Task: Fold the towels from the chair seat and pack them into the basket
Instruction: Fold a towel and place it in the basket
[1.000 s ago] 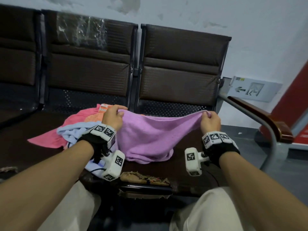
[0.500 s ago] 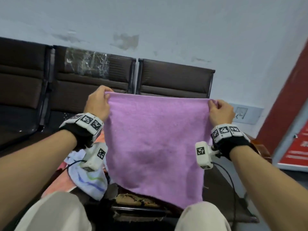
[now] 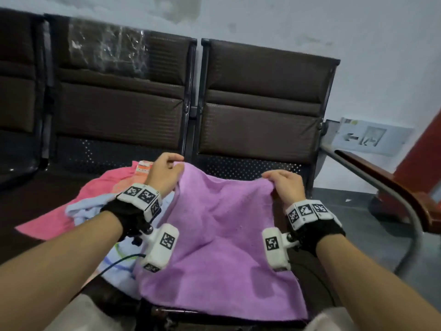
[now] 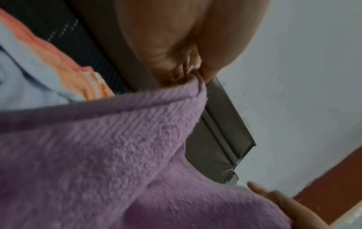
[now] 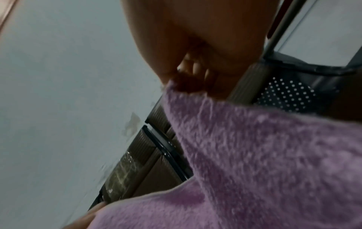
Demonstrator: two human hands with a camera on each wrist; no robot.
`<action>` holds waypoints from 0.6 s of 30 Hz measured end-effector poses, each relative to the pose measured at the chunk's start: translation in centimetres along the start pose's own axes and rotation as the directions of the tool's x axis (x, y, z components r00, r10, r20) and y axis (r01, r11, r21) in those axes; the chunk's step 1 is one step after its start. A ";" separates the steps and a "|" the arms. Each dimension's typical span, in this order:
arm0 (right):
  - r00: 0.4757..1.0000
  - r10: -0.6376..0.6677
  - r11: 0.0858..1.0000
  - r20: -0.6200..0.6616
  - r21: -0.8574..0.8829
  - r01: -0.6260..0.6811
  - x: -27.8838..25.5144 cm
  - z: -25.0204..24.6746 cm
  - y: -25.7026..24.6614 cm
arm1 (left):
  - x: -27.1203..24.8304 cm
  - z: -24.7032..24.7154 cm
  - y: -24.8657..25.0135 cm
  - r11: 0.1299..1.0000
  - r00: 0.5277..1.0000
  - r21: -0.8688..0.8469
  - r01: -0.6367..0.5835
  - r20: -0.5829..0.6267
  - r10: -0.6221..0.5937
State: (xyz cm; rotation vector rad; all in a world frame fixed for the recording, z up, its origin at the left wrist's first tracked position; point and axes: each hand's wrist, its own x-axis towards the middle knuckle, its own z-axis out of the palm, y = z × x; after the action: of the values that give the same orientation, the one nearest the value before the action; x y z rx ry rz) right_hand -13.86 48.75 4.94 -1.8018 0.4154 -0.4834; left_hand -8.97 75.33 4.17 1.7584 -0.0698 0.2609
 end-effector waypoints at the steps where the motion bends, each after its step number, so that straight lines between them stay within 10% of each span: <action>1: 0.997 0.014 0.999 0.080 0.040 -0.017 -0.4 0.6 0.7 | -0.2 0.6 -1.0 0.999 1.000 -0.020 0.026 0.009 -0.026; 6: 0.812 0.058 0.998 0.581 -0.013 -0.061 -1.9 2.6 2.5 | -1.2 2.3 -3.6 0.993 0.981 -0.038 0.115 0.161 -0.107; 9: 0.685 -0.059 0.933 0.726 -0.204 0.297 -2.4 2.7 2.6 | -1.1 2.5 -3.5 0.990 0.968 -0.034 0.134 0.217 -0.123; 13: 0.554 -0.200 0.598 0.808 -0.347 0.722 -2.8 3.1 2.5 | -1.6 3.1 -3.0 0.974 0.926 -0.015 0.226 0.313 -0.210; 18: 0.652 -0.341 0.805 0.677 -0.148 0.574 -2.0 4.7 2.1 | -2.1 4.0 -2.6 0.953 0.838 0.008 0.303 0.474 -0.271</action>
State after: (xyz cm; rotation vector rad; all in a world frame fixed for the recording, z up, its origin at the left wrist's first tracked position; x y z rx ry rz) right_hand -13.13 53.05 1.49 -2.3005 -0.4906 -0.1221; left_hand -9.98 71.78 0.48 1.7030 -0.1612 -0.3931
